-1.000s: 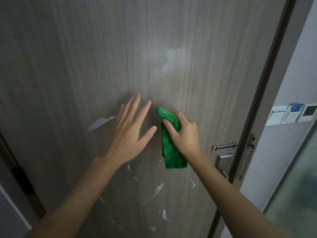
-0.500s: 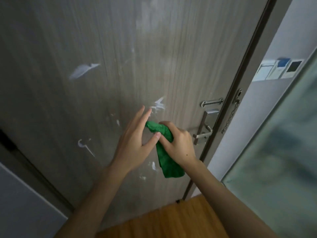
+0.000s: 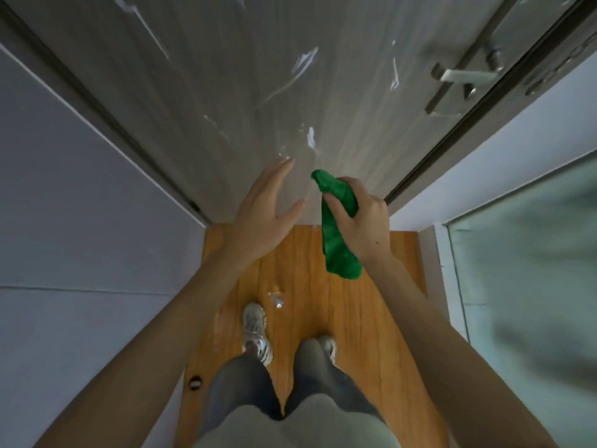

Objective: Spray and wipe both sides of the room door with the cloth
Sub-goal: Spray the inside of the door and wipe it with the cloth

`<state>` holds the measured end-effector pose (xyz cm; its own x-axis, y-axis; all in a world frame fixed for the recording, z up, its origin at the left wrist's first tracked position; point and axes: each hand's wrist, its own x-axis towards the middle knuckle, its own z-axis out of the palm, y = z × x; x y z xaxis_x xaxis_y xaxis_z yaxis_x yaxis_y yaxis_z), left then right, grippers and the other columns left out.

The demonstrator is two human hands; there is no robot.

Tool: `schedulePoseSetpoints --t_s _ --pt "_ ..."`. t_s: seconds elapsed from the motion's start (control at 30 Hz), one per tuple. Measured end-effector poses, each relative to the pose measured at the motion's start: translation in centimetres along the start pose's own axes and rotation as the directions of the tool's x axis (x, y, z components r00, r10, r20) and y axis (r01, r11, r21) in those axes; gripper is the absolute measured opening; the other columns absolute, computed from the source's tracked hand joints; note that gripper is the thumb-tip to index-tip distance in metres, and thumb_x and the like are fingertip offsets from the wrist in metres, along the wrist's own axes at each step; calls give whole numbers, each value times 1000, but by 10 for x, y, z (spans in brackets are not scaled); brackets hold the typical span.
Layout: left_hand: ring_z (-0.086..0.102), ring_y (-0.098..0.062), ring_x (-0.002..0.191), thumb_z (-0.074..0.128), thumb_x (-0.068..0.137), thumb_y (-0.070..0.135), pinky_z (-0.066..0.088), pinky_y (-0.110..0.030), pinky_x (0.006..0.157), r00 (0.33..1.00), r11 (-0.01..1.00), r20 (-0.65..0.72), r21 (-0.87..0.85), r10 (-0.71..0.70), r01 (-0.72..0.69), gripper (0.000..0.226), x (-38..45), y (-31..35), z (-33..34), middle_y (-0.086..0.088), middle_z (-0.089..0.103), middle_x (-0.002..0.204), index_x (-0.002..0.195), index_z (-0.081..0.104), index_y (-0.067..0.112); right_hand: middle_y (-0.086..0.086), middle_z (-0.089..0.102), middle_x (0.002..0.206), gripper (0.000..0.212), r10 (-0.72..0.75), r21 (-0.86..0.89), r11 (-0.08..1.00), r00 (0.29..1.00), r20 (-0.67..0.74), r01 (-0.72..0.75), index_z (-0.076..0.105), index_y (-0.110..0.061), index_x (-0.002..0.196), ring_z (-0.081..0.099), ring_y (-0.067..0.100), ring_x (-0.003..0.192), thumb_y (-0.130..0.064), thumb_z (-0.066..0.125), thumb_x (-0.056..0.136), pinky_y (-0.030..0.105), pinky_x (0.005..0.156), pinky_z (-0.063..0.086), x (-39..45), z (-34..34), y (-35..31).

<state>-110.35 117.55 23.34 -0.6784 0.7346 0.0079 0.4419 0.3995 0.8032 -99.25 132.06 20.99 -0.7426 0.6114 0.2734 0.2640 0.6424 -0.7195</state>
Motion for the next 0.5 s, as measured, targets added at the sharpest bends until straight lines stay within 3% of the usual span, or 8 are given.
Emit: schedulePoseSetpoints --t_s 0.07,0.17,0.27,0.4,0.5 --pt "23 3 138 57 96 33 21 -13 111 997 997 7 5 -72 72 62 -15 -13 30 7 29 155 150 28 23 -2 68 81 32 10 6 1000 999 43 -10 61 -12 115 59 5 61 -37 57 95 16 54 49 -20 7 29" --pt "33 -8 138 56 96 37 30 -30 115 987 987 6 -10 -159 159 61 -35 -42 70 3 37 152 149 29 24 -3 67 77 41 42 -10 999 995 89 -41 61 -13 115 59 8 57 -46 51 94 22 49 49 -50 18 67" --pt "32 -4 137 53 96 39 30 -29 113 962 962 30 -13 -273 273 61 -56 -87 107 8 35 152 150 25 32 -6 63 69 50 87 -34 996 987 133 -84 61 -13 117 51 4 48 -54 46 92 19 43 42 -82 38 108" --pt "39 -10 135 57 94 35 36 -34 111 912 913 -42 2 -407 407 62 -86 -191 165 2 39 151 149 31 23 -5 64 67 51 98 -61 994 978 182 -89 62 -15 117 53 7 47 -56 44 92 26 41 46 -115 94 179" --pt "42 -7 129 59 92 39 40 -36 106 851 857 -105 -28 -515 515 62 -114 -291 220 6 41 149 147 31 32 -4 64 66 50 82 -84 994 981 178 -68 63 -14 115 54 8 47 -55 45 92 25 40 45 -136 164 241"
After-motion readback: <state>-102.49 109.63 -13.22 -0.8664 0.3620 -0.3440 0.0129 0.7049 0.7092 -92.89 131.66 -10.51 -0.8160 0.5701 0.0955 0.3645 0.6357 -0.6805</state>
